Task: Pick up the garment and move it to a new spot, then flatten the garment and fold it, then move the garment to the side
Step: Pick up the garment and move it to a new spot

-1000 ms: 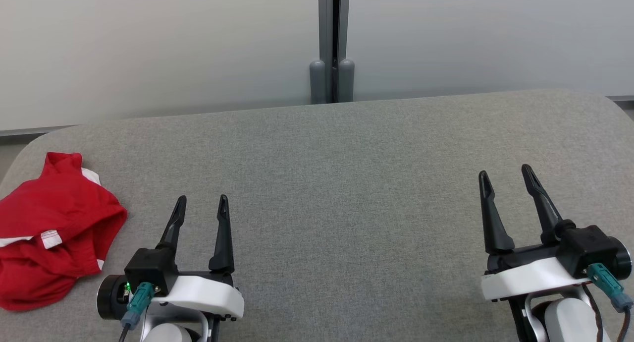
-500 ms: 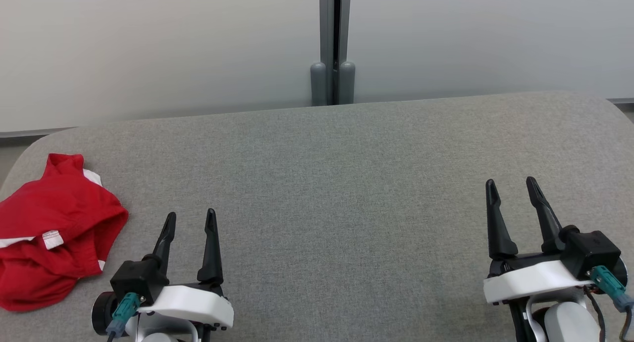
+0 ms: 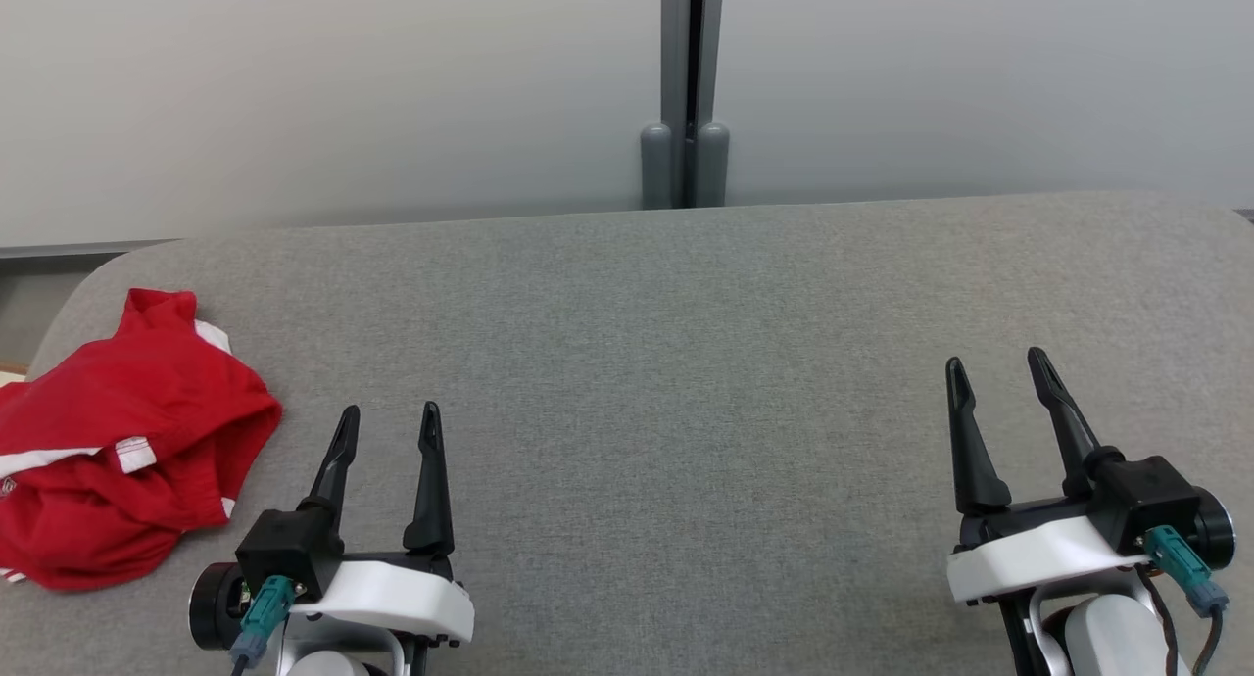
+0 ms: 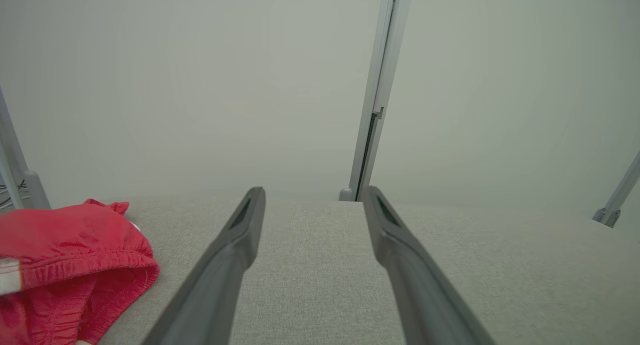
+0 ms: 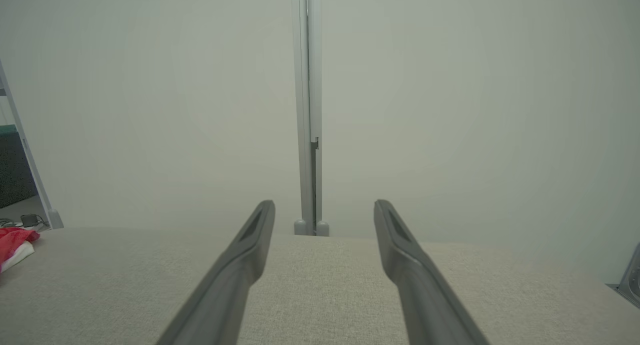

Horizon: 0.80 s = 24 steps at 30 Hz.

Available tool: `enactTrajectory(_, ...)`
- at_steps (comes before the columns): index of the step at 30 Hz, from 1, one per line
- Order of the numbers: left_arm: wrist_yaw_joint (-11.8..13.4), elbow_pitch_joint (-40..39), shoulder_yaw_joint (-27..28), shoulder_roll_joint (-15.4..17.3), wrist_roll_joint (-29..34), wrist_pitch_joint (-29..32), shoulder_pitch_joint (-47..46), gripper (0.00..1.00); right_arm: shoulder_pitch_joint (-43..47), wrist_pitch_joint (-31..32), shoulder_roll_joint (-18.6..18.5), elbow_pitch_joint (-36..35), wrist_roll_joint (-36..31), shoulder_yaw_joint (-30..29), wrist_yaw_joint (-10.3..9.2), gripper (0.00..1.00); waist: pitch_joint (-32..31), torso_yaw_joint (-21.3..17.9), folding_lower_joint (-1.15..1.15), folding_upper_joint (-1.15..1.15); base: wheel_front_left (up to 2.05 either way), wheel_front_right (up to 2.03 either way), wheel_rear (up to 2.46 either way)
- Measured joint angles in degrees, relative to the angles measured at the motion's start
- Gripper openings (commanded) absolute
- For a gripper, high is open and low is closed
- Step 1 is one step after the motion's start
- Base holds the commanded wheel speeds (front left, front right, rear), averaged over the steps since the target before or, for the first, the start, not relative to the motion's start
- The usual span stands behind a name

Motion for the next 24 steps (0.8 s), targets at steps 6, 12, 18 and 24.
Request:
enactTrajectory(6,0.6,0.0,0.4,0.0,-1.0,0.0,0.9,1.0,0.3,-0.1,0.0,0.7,0.4,0.9,0.0,1.0,-0.4,3.8,0.0,0.0,0.0,0.0,0.0)
enactTrajectory(12,0.9,-0.7,1.9,0.0,-2.0,0.0,1.2,1.0,1.4,-0.1,0.0,1.0,1.0,2.8,0.0,1.0,-0.8,9.8,0.0,0.0,0.0,0.0,0.0)
enactTrajectory(18,0.6,-1.4,3.0,0.0,-1.5,0.0,1.9,1.0,2.1,-0.1,0.0,1.0,1.4,4.6,0.01,1.0,-1.4,16.9,0.0,0.0,0.0,0.0,0.0)
enactTrajectory(24,0.4,-2.5,5.6,0.0,-0.7,0.0,3.8,1.0,2.3,-0.1,0.0,1.4,2.0,7.3,0.0,1.0,-2.0,23.7,0.0,0.0,0.0,0.0,0.0)
